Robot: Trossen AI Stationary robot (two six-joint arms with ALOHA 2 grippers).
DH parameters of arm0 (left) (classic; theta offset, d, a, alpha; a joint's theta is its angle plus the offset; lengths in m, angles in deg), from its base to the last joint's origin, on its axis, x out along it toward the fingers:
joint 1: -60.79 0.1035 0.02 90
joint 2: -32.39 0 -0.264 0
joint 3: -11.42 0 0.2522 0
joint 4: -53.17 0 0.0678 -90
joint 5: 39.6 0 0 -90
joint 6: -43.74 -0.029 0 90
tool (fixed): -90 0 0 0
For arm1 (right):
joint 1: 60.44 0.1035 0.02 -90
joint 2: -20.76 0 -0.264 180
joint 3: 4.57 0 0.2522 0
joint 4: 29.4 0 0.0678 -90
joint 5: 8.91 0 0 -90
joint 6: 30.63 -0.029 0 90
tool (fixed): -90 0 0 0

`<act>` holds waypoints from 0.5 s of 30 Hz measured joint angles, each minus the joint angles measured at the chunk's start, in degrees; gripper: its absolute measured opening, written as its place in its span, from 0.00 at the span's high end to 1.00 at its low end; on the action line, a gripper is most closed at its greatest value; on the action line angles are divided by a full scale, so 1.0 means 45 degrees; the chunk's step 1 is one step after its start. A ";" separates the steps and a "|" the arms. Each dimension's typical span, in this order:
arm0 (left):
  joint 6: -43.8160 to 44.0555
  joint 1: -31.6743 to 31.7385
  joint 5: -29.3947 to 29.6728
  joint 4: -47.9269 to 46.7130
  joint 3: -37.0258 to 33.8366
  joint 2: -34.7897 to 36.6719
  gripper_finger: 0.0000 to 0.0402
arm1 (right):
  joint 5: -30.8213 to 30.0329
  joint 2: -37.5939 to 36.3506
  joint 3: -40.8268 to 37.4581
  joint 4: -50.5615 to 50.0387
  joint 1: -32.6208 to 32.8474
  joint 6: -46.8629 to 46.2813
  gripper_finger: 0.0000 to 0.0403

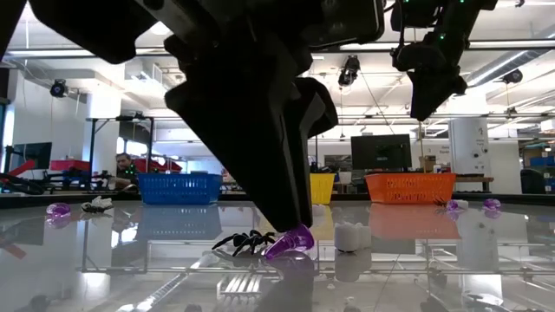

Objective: Sort Halloween decoration
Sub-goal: Put the purple witch hat toy into the orange basket

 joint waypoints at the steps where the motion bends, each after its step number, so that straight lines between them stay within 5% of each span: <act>1: -0.0053 0.0021 0.0002 0.0000 -0.0002 0.0000 0.91 | 0.0004 0.0000 0.0000 -0.0001 0.0000 -0.0004 0.66; 5: -0.0097 0.0075 0.0002 -0.0002 -0.0005 0.0000 0.99 | 0.0005 0.0000 0.0000 -0.0001 0.0000 0.0000 0.66; 15: -0.0074 0.0075 0.0000 -0.0046 0.0011 0.0000 1.00 | 0.0000 0.0000 0.0000 -0.0010 -0.0005 0.0010 0.66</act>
